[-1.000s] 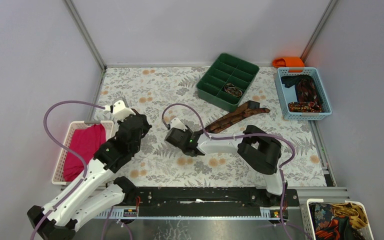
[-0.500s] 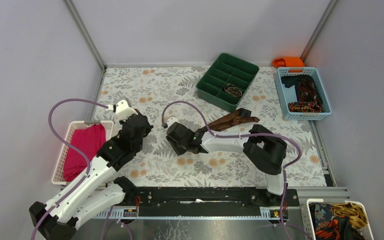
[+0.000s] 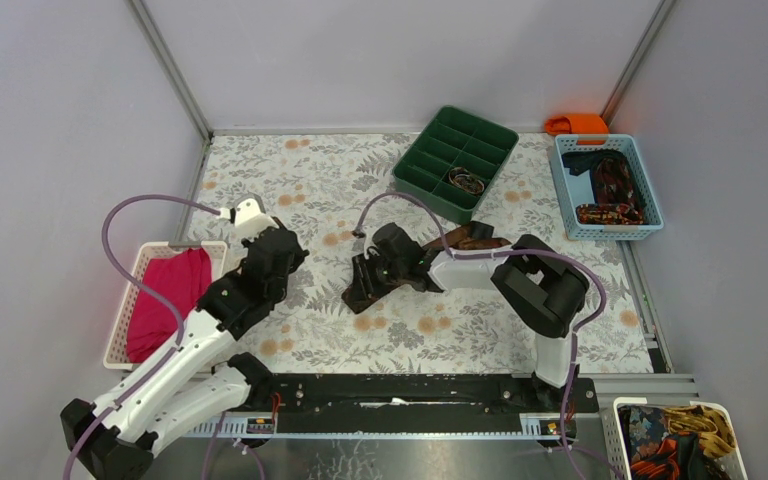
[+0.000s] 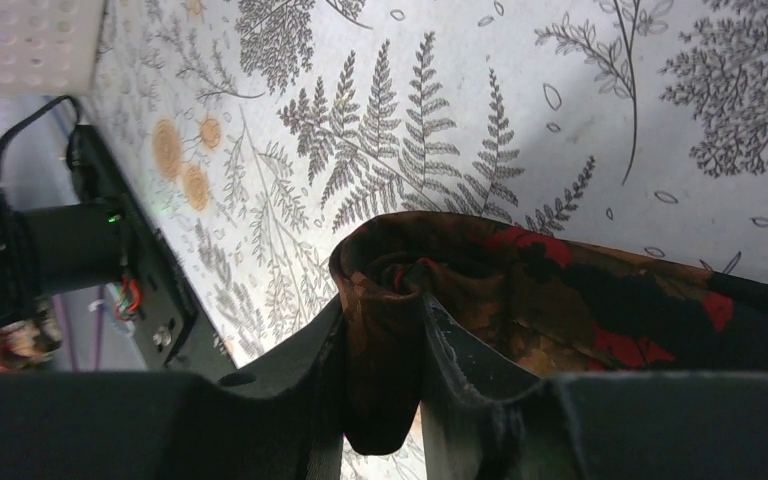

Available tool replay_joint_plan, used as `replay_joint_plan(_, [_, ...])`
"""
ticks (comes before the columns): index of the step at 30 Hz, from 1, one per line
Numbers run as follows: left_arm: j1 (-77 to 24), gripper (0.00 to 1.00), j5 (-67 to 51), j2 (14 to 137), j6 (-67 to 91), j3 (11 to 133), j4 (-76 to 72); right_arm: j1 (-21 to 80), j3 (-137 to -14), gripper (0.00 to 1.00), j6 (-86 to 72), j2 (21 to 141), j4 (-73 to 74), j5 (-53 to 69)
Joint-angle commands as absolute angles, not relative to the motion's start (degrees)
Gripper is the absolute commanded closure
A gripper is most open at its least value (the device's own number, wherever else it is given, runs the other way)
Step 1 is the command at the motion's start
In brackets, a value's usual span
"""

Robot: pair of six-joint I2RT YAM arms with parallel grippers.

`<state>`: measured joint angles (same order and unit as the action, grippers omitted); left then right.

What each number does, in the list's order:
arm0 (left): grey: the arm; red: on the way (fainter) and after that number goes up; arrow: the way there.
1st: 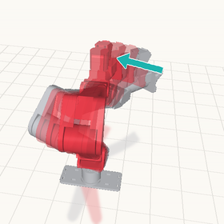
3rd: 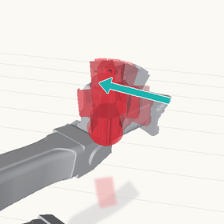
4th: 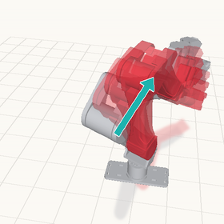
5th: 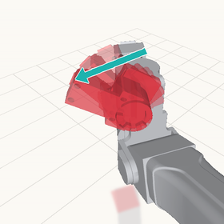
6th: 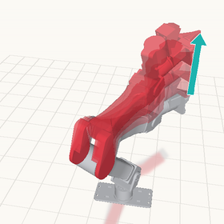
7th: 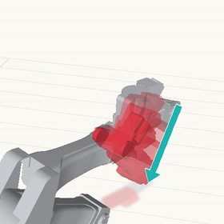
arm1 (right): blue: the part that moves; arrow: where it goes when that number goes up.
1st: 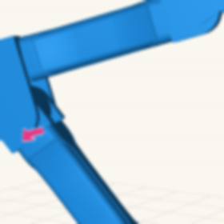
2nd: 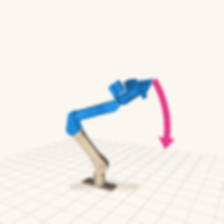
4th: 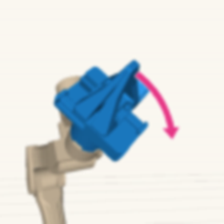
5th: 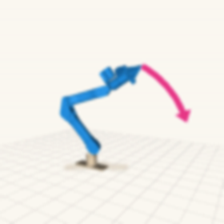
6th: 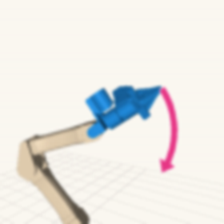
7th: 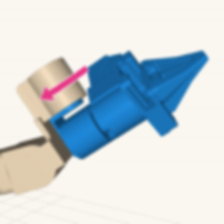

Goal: Roll the ties
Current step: Roll the tie at the center of the board.

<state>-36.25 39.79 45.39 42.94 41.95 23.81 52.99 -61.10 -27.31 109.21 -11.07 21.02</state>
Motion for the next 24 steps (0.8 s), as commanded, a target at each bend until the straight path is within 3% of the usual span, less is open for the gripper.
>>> replay_joint_plan(1, [-35.86,1.00,38.70,46.90,42.11,41.95,19.69,50.04,-56.91,0.67,-31.82,107.06,-16.55,30.14])
replay_joint_plan(24, [-35.85,1.00,31.44,54.56,40.52,39.83,8.79,39.48,-47.77,0.65,-39.57,105.79,-27.74,39.09])
